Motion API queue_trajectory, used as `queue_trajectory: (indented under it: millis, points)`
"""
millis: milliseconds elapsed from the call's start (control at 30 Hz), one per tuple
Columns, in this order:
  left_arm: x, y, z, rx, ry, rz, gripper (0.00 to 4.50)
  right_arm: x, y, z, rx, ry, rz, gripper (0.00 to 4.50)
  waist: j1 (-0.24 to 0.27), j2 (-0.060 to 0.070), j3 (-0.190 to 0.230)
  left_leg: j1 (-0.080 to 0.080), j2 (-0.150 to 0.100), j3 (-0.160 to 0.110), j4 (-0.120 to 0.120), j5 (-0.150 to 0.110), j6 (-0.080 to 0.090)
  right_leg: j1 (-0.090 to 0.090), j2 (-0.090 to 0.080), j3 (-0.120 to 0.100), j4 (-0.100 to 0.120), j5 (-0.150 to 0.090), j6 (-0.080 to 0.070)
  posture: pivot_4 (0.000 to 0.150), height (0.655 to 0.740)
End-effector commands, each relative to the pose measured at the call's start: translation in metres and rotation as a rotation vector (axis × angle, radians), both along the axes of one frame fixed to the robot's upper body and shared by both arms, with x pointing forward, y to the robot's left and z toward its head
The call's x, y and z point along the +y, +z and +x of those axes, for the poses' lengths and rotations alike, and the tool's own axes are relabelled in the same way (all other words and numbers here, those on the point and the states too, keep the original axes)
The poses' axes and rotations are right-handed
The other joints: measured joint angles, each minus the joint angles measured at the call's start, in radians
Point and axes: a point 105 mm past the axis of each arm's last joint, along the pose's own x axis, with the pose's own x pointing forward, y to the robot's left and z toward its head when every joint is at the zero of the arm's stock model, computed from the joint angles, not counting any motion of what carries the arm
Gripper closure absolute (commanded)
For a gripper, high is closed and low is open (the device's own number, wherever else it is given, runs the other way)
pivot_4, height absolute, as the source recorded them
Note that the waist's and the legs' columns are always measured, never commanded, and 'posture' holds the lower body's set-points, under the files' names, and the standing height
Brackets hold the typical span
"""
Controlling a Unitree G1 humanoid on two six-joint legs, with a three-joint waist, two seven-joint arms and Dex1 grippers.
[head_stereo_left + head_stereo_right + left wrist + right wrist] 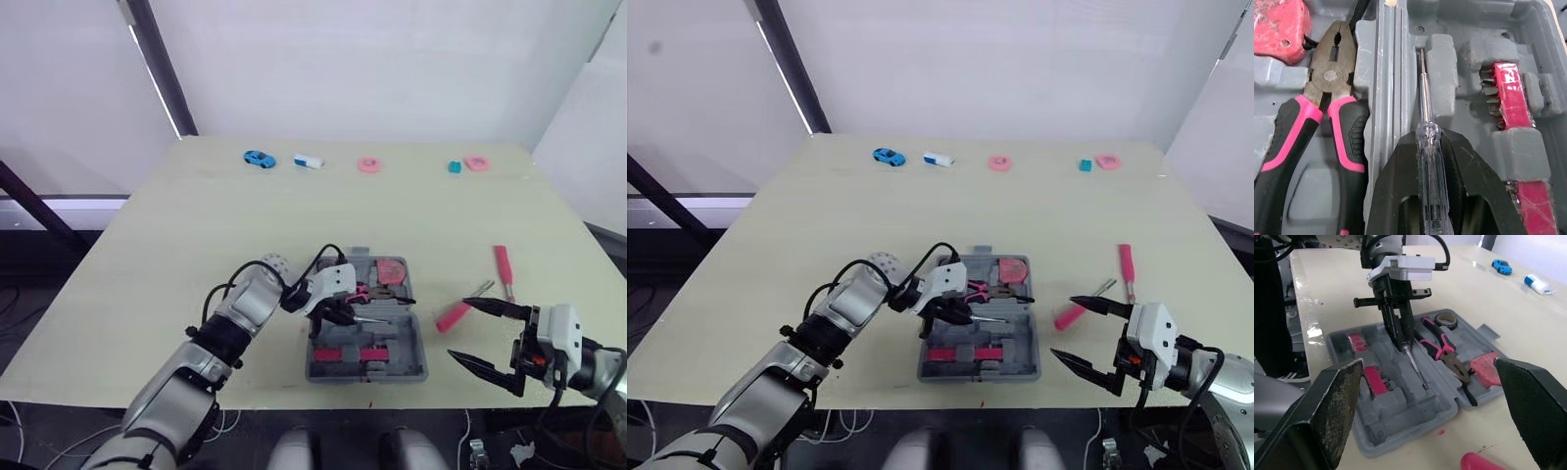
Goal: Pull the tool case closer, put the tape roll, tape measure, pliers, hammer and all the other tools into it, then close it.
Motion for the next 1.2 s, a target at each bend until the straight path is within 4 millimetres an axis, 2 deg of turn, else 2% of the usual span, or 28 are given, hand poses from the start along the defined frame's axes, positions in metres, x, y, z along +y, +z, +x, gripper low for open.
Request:
queue_trajectory:
  millis: [33,300,367,433,600,900,1000,1100,1200]
  points:
    - [-0.008,-0.002,-0.004,0.005,-0.032,0.011,4.39,-0.002,0.007,-0.001,-0.047,-0.006,-0.019,0.0,0.002,0.0,0.0,0.0,0.0,0.0,0.0,0.0,0.0,0.0,0.0,0.0,0.0,0.0,0.0,0.15,0.74]
    - [-0.004,-0.001,-0.003,0.007,-0.03,0.015,4.39,-0.005,0.005,0.001,-0.036,-0.026,-0.035,0.0,0.012,0.0,0.0,0.0,0.0,0.0,0.0,0.0,0.0,0.0,0.0,0.0,0.0,0.0,0.0,0.15,0.74]
    - [-0.005,0.0,-0.002,0.005,-0.027,0.013,3.34,-0.004,0.005,0.001,-0.04,-0.023,-0.032,0.0,0.012,0.0,0.0,0.0,0.0,0.0,0.0,0.0,0.0,0.0,0.0,0.0,0.0,0.0,0.0,0.15,0.74]
    - [-0.005,0.001,-0.001,0.001,-0.024,0.009,2.66,-0.003,0.005,0.002,-0.043,-0.021,-0.03,0.0,0.012,0.0,0.0,0.0,0.0,0.0,0.0,0.0,0.0,0.0,0.0,0.0,0.0,0.0,0.0,0.15,0.74]
    - [-0.005,0.006,0.001,-0.029,-0.024,0.005,0.57,-0.002,0.005,0.003,-0.045,-0.017,-0.028,0.0,0.013,0.0,0.0,0.0,0.0,0.0,0.001,0.0,0.0,0.0,0.0,0.0,0.0,0.0,-0.001,0.15,0.74]
    - [-0.002,0.038,-0.001,-0.094,-0.049,-0.058,0.57,-0.001,0.005,0.004,-0.048,-0.01,-0.027,0.0,0.012,0.0,0.0,0.0,0.001,-0.001,0.001,0.0,0.0,0.0,0.001,0.0,0.0,0.0,0.0,0.15,0.74]
    - [-0.004,0.05,-0.001,-0.12,-0.063,-0.126,0.57,-0.001,0.005,0.005,-0.047,-0.009,-0.025,0.0,0.013,0.0,0.0,0.0,0.001,0.0,0.001,0.0,0.0,0.0,0.001,0.001,0.0,0.0,0.0,0.15,0.74]
    - [-0.001,0.052,0.004,-0.146,-0.061,-0.178,0.57,-0.001,0.005,0.005,-0.048,-0.008,-0.024,0.0,0.013,0.0,0.0,0.0,0.001,-0.001,0.001,0.0,0.0,0.0,0.001,0.001,0.0,0.0,0.0,0.15,0.74]
    - [-0.001,0.05,0.012,-0.17,-0.043,-0.254,1.37,0.001,0.005,0.006,-0.049,-0.006,-0.022,0.0,0.013,0.001,0.0,0.0,0.001,0.0,0.001,0.0,0.0,0.0,0.001,0.001,0.0,0.0,0.0,0.15,0.74]
